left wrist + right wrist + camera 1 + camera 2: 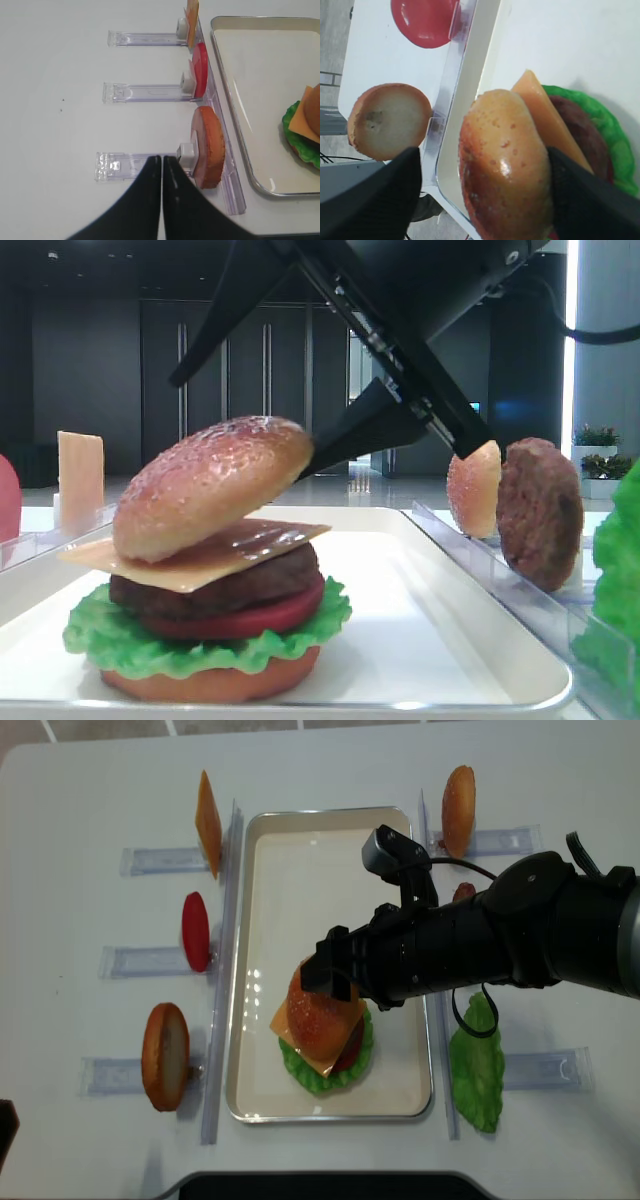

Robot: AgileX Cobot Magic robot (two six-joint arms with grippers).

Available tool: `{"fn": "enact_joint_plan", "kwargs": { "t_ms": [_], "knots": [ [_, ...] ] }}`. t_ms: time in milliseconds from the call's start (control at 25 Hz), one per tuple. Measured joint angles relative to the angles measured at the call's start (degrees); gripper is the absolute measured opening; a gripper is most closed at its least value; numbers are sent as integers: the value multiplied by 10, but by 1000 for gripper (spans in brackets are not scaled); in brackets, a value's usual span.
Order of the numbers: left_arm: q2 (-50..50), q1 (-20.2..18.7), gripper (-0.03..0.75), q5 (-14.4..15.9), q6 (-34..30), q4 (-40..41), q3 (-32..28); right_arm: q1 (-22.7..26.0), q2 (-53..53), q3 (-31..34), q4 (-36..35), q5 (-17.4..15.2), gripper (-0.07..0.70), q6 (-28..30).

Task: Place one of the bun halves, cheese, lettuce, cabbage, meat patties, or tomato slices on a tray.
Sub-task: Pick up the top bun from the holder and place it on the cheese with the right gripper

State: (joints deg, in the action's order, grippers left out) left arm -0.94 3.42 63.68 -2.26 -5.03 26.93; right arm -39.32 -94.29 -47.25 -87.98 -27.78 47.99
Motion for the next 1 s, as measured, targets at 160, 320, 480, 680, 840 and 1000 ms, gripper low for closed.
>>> {"fn": "enact_joint_plan", "kwargs": {
  "t_ms": [160, 320, 480, 680, 840, 1000],
  "knots": [
    [0, 0, 0, 0, 0, 0, 0, 0, 0, 0, 0, 11, 491, 0],
    [0, 0, 0, 0, 0, 0, 0, 0, 0, 0, 6, 21, 511, -4],
    [0, 0, 0, 0, 0, 0, 0, 0, 0, 0, 33, 26, 523, -22],
    [0, 0, 0, 0, 0, 0, 0, -4, 0, 0, 44, 26, 526, -26],
    [0, 0, 0, 0, 0, 0, 0, -11, 0, 0, 54, 30, 526, -28],
    [0, 0, 0, 0, 0, 0, 0, -11, 0, 0, 87, 38, 526, -47]
  ]
}}
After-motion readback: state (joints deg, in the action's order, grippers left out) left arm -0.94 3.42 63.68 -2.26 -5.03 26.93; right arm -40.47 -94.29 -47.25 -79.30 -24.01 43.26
